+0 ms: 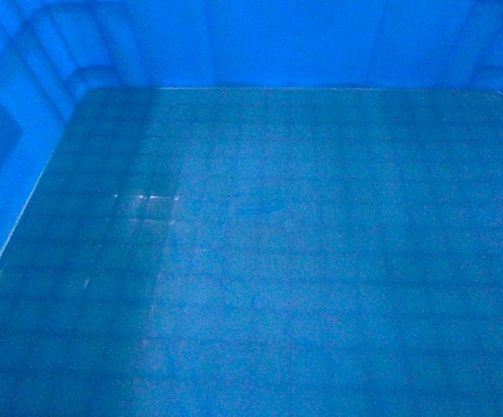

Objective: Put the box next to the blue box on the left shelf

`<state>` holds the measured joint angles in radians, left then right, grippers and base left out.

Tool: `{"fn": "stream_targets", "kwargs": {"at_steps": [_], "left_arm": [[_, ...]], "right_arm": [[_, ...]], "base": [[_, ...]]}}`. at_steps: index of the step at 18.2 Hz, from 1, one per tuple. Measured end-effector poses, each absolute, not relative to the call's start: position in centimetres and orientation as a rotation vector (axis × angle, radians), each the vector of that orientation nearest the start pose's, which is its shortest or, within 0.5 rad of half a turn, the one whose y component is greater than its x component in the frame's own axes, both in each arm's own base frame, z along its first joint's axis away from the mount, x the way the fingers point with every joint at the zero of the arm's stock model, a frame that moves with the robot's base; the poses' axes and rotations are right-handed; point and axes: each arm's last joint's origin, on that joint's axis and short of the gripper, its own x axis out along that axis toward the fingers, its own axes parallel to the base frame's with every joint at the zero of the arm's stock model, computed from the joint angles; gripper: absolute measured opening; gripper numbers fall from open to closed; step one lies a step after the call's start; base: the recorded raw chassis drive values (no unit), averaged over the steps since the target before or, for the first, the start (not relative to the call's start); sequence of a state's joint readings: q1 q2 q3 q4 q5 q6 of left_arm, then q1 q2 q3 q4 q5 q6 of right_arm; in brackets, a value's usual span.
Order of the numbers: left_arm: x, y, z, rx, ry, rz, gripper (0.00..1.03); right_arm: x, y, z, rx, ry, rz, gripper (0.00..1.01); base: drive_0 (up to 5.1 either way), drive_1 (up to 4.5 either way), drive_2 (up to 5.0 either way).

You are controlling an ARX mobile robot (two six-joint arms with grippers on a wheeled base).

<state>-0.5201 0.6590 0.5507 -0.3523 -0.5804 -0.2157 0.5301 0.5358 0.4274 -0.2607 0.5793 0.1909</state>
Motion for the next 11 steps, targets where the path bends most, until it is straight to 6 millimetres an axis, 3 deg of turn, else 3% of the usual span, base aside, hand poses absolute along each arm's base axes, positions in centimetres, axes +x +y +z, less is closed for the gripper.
{"fn": "stream_targets", "kwargs": {"at_steps": [11], "left_arm": [[13.26, -5.77, 25.75, 0.028, 0.383, 0.099, 0.08]], "right_arm": [[11.91, 5.14, 23.81, -0.004, 0.307, -0.078, 0.1]], "base": [[0.1, 4.14, -3.9]]}}
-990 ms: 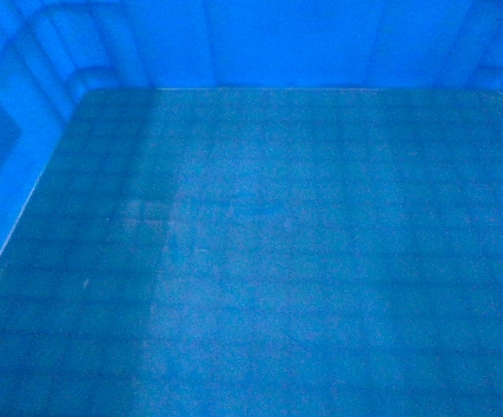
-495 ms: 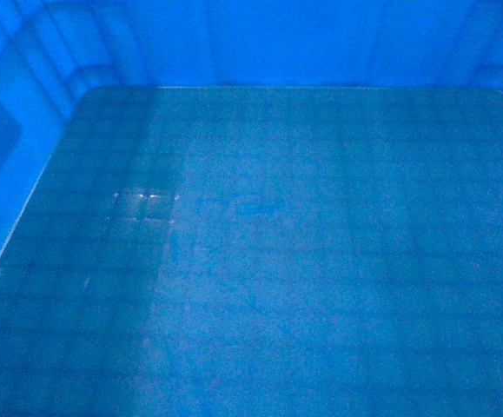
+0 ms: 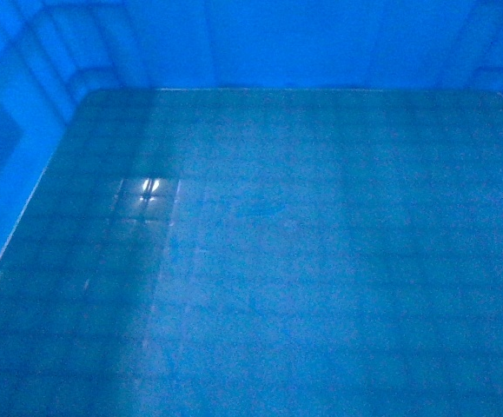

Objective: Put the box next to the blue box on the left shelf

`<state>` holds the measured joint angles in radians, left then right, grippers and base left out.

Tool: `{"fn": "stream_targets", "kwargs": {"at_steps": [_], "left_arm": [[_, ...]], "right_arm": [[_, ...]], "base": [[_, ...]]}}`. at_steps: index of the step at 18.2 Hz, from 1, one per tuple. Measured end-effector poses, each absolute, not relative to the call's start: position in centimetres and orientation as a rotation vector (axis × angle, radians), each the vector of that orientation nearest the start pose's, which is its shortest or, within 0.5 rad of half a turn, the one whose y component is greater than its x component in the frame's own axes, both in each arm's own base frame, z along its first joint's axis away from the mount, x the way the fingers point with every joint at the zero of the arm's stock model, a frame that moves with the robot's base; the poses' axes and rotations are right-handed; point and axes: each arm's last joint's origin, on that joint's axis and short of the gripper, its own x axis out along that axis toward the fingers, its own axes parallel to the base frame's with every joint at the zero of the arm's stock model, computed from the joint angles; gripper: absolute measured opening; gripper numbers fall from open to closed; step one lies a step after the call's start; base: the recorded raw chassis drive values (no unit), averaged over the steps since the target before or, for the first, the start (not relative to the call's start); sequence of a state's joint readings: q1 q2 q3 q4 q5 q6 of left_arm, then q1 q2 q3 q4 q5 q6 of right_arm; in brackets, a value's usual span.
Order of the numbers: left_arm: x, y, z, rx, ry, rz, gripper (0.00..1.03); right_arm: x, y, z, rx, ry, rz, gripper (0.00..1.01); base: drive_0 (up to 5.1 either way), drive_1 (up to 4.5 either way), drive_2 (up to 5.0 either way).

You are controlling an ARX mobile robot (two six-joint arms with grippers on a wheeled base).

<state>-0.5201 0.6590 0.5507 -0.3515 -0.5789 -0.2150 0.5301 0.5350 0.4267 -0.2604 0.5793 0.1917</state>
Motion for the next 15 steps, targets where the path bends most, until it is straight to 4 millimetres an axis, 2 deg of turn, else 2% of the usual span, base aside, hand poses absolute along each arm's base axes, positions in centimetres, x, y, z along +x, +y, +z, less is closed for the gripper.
{"fn": "stream_targets", "kwargs": {"at_steps": [15], "left_arm": [[13.26, -5.77, 25.73, 0.029, 0.384, 0.099, 0.08]], "right_arm": [[11.91, 5.14, 23.74, -0.006, 0.309, -0.079, 0.1]], "base": [[0.1, 4.14, -3.9]]}}
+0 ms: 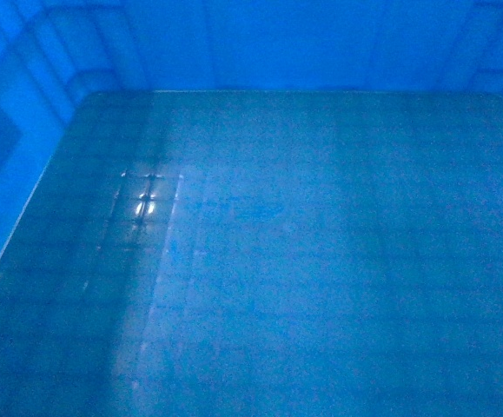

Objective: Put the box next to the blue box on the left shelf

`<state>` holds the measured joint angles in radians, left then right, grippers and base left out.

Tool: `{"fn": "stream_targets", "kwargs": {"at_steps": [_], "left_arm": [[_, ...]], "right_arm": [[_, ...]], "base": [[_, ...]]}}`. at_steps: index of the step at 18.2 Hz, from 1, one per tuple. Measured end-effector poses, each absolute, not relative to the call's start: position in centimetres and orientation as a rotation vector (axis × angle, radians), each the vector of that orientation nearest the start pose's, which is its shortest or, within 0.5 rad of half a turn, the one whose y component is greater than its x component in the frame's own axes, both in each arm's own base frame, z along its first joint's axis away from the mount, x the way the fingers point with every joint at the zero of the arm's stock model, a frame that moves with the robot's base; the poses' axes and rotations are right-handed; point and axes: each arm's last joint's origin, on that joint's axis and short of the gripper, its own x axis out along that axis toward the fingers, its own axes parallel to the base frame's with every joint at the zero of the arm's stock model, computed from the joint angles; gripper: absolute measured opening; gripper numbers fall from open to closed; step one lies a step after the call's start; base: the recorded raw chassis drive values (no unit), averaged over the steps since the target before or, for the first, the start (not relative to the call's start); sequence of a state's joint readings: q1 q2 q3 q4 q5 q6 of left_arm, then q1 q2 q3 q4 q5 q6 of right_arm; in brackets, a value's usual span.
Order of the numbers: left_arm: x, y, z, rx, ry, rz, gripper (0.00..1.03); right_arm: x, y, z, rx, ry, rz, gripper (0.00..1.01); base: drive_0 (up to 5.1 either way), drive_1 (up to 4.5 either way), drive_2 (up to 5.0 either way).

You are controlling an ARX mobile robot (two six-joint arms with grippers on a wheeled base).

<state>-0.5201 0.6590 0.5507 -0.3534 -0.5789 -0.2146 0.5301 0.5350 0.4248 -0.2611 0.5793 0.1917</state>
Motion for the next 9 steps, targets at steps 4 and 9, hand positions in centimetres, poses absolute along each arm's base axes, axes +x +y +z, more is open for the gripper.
{"fn": "stream_targets", "kwargs": {"at_steps": [4, 9], "left_arm": [[13.25, -5.76, 25.75, 0.03, 0.383, 0.1, 0.08], [13.25, -5.76, 25.77, 0.029, 0.381, 0.1, 0.08]], "right_arm": [[11.91, 5.14, 23.74, -0.005, 0.309, -0.078, 0.1], [11.92, 5.15, 23.78, -0.003, 0.306, -0.077, 0.1]], "base": [[0.1, 4.14, -3.9], [0.1, 4.14, -3.9]]}}
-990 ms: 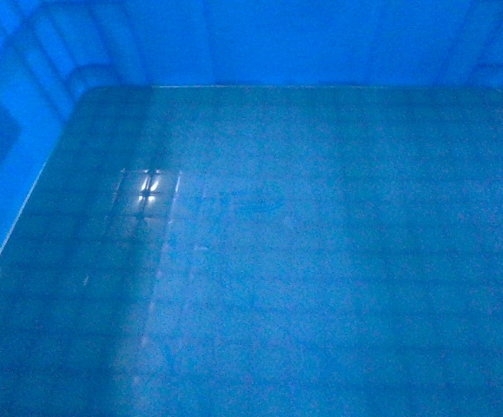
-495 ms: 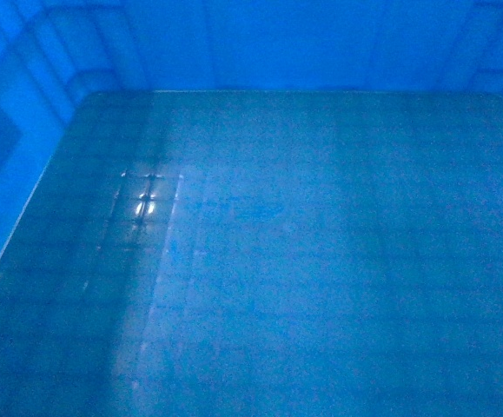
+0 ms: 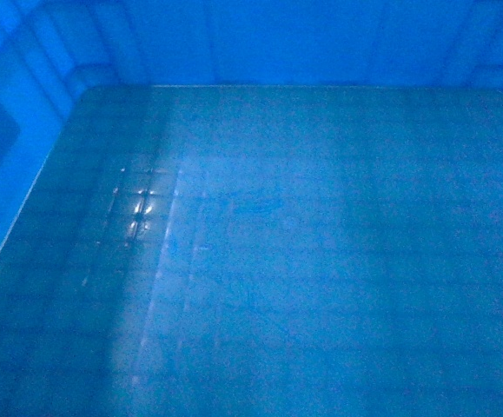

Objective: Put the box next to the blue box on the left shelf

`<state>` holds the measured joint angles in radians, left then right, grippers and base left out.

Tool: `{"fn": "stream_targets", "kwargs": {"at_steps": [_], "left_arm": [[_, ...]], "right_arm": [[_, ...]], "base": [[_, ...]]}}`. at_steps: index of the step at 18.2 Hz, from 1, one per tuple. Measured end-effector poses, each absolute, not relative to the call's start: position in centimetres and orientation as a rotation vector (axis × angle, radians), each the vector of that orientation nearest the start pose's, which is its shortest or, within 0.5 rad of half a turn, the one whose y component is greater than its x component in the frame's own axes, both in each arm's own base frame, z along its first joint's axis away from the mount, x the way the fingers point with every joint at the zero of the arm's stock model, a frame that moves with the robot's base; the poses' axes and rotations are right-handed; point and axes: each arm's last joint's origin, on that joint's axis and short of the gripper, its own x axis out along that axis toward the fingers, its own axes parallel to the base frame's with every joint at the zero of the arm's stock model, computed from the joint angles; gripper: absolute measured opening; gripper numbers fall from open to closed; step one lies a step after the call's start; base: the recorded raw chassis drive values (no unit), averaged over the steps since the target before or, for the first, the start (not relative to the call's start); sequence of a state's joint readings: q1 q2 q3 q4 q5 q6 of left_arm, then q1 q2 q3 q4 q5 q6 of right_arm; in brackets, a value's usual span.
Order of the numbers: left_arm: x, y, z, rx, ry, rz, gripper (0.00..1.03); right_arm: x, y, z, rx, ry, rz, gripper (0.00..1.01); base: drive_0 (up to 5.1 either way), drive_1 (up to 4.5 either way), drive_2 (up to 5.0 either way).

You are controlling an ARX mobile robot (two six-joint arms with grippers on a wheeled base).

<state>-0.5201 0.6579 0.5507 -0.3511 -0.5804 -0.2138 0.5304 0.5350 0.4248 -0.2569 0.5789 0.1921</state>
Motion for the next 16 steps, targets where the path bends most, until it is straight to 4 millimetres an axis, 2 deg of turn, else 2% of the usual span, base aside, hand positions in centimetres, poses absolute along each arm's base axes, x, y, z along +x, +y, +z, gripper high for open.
{"fn": "stream_targets", "kwargs": {"at_steps": [16], "left_arm": [[13.24, -5.75, 25.74, 0.03, 0.384, 0.101, 0.08]], "right_arm": [[11.91, 5.15, 23.74, -0.005, 0.309, -0.076, 0.1]], "base": [[0.1, 4.18, -3.9]]}}
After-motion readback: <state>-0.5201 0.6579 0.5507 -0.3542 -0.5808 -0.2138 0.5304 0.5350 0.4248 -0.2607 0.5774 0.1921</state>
